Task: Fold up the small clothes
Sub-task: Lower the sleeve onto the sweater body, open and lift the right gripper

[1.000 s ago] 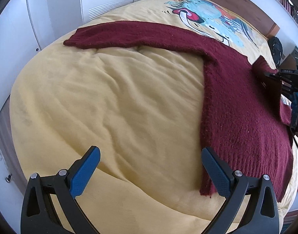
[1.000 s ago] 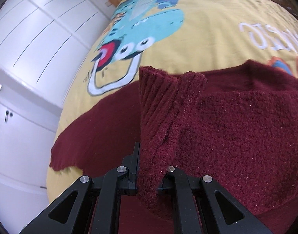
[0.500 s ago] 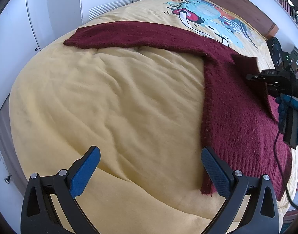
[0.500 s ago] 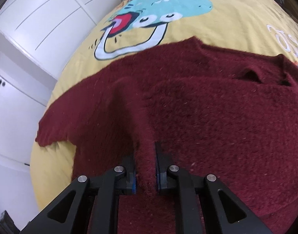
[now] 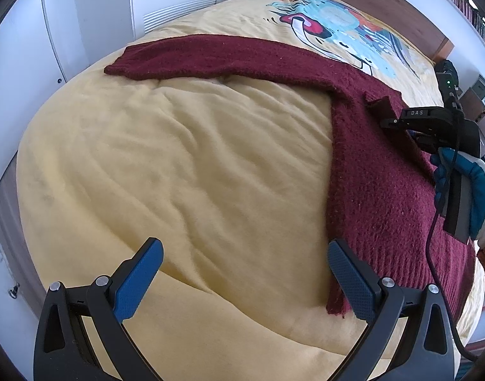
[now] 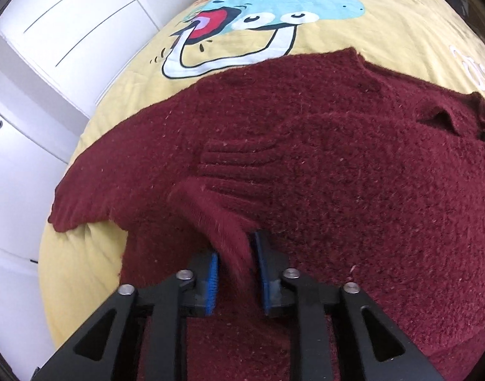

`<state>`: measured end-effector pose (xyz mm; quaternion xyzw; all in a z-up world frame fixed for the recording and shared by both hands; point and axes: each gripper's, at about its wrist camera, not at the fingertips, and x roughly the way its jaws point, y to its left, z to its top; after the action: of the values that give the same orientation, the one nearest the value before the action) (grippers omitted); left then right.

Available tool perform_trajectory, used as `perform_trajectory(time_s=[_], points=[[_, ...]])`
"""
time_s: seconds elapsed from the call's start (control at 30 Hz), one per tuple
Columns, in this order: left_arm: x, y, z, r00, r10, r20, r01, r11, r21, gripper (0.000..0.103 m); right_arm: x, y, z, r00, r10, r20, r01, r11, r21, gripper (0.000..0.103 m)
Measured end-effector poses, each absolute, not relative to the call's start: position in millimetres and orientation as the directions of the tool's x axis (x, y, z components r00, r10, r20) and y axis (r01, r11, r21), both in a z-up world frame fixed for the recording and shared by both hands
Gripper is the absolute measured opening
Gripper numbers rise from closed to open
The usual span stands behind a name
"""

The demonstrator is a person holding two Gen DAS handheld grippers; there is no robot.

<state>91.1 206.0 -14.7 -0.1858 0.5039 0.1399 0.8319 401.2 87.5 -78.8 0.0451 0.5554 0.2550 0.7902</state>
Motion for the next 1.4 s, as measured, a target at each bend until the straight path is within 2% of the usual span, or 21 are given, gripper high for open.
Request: perform_trajectory(time_s=[0.1, 0.2, 0.5, 0.67, 0.9, 1.2, 1.4], points=[[91.1, 206.2, -13.3, 0.453, 0.046, -0.89, -0.421, 0.891, -0.168, 0.102, 392.0, 94.6, -77.6, 0.264, 0.447, -0.854, -0.376, 0.864, 0.336, 0.048], [91.2, 205.2, -9.8, 0.458, 0.051, -0.888, -0.419, 0.893, -0.165, 0.102, 378.7, 104.8, -72.6, 0.269, 0.436, -0.859, -0.427, 0.853, 0.3, 0.055], [97.6, 189.1, -2.2, 0.465, 0.04, -0.884, -0.369, 0.917, -0.152, 0.102, 355.3, 84.3, -46.5, 0.33, 0.434, -0.838, -0.501, 0.833, 0.234, 0.054], [102.2, 177.9, 0.4, 0.471, 0.044, -0.881, -0.354, 0.924, -0.143, 0.102, 370.3, 40.7, -37.2, 0.421, 0.36, -0.832, -0.427, 0.888, 0.168, 0.054], [106.0, 169.8, -0.3, 0.464, 0.035, -0.885, -0.327, 0.936, -0.134, 0.102, 389.7, -17.2, -61.5, 0.461, 0.205, -0.863, -0.303, 0.951, 0.063, 0.054], [109.5, 158.6, -3.3, 0.451, 0.047, -0.891, -0.31, 0.945, -0.107, 0.102, 361.4, -28.1, -78.2, 0.469, 0.226, -0.854, -0.327, 0.942, 0.07, 0.06], [112.7, 157.3, 1.1, 0.476, 0.066, -0.877, -0.321, 0.941, -0.104, 0.102, 356.2, -56.4, -60.1, 0.528, 0.209, -0.823, -0.306, 0.951, 0.046, 0.06]])
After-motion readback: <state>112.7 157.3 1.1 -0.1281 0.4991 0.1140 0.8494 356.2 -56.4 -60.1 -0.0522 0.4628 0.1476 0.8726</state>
